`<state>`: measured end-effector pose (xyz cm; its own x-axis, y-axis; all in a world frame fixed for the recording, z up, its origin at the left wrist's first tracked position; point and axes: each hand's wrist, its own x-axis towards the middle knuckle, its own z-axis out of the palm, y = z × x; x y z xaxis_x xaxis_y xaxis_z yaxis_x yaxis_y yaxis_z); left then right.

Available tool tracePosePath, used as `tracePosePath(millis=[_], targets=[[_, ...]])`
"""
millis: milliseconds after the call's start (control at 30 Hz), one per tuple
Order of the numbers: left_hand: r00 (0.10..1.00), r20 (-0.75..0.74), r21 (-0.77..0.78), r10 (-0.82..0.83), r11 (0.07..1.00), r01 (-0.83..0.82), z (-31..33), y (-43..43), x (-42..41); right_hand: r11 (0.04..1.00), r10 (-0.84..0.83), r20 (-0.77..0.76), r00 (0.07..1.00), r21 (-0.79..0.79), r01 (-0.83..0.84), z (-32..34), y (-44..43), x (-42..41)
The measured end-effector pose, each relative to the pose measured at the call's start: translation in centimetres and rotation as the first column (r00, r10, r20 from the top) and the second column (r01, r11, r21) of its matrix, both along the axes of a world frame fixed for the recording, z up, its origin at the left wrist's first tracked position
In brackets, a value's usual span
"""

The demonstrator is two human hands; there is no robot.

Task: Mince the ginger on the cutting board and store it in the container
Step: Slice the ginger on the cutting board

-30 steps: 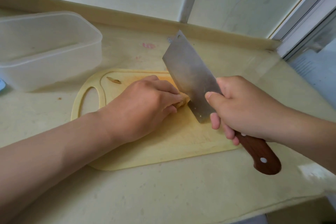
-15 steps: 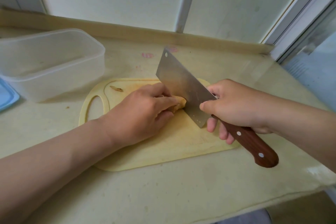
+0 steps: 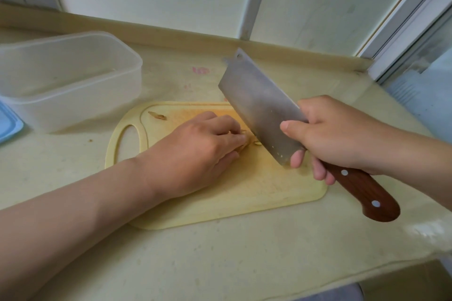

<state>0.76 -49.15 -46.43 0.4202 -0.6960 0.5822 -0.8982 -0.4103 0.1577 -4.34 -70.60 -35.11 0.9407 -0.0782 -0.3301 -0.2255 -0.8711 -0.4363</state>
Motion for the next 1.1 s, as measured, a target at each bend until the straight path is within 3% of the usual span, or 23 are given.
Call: tracePosePath(millis=[900,1100], targets=[[1.0,-0.004,-0.01,-0.017,1.0,0.017,0.2,0.0,0.0,0.999,0.008,-0.081,0.997,0.039,-0.005,0.0,0.5,0.6],[0.999,-0.023,-0.056,-0.026,0.998,0.024,0.1,0.3,0.2,0.998,-0.012,-0.002,1.0,0.057,0.012,-2.3,2.2,2.5]])
